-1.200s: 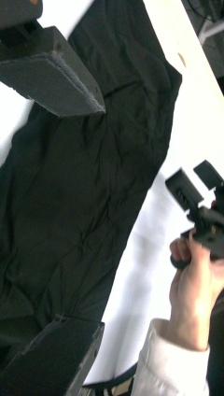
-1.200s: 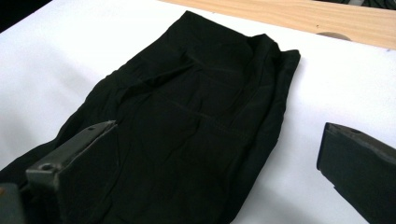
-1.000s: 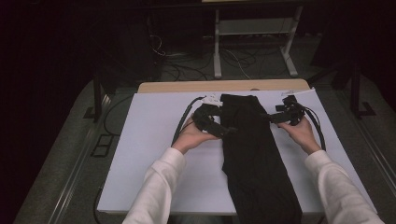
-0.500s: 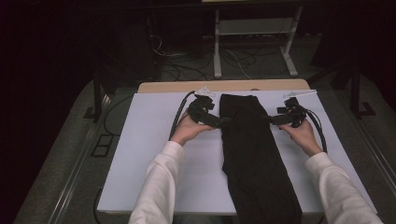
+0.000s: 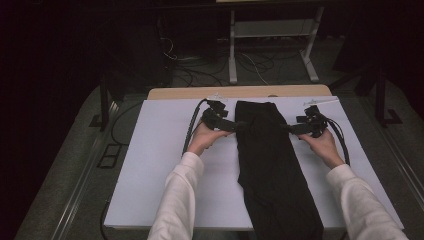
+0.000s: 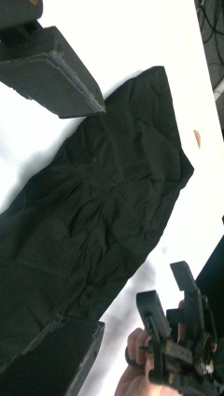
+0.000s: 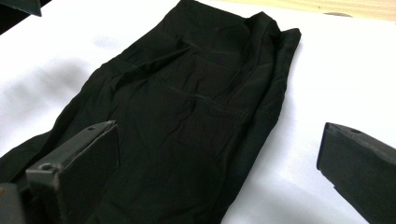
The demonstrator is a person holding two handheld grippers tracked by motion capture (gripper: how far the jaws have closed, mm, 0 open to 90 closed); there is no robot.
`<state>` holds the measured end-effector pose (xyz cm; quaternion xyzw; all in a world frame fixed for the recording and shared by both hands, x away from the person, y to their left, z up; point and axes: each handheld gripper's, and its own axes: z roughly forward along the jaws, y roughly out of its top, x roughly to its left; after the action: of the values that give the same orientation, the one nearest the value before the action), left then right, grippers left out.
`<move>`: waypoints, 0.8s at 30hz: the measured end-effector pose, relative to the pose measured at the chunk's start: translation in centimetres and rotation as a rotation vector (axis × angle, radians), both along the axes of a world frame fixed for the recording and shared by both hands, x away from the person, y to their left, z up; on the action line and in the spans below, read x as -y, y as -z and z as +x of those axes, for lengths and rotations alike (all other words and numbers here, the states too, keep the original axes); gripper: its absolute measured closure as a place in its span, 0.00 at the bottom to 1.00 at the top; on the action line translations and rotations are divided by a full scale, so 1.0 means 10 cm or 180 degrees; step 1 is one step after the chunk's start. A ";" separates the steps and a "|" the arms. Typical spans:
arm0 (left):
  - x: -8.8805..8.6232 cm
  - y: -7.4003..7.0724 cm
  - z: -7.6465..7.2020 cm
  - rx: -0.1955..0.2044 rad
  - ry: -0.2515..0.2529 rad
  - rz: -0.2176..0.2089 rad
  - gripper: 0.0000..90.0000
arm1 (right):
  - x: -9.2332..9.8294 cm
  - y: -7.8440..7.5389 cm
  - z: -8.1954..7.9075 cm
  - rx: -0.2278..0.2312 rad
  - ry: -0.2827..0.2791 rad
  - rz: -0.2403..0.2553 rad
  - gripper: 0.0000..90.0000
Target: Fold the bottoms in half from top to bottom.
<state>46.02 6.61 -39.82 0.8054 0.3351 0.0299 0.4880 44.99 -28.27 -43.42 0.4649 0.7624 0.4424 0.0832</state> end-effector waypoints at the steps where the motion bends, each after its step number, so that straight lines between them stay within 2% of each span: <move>1: 0.00 0.01 0.01 -0.0015 -0.0027 -0.0021 0.00 | 0.00 0.00 0.00 0.0007 -0.0004 0.0002 0.00; 5: -0.02 0.05 0.06 -0.0060 -0.0115 -0.0119 0.00 | -0.01 0.02 0.01 -0.0001 0.0005 0.0014 0.00; 9: -0.01 0.07 0.11 -0.0097 -0.0139 -0.0084 0.00 | -0.02 0.03 0.03 0.0006 0.0007 0.0020 0.00; 12: -0.02 0.06 0.15 -0.0123 -0.0162 -0.0126 0.00 | -0.01 0.03 0.04 -0.0014 0.0018 0.0040 0.00; 20: -0.01 0.13 0.24 -0.0173 -0.0212 0.0006 0.00 | -0.01 -0.02 0.10 -0.0044 0.0031 0.0034 0.00; 24: 0.00 0.17 0.26 -0.0195 -0.0225 -0.0010 0.00 | 0.01 -0.03 0.13 -0.0083 0.0062 0.0025 0.00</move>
<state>48.58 6.65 -41.55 0.7928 0.3782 0.0219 0.4774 46.33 -28.38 -43.09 0.4784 0.7571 0.4384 0.0757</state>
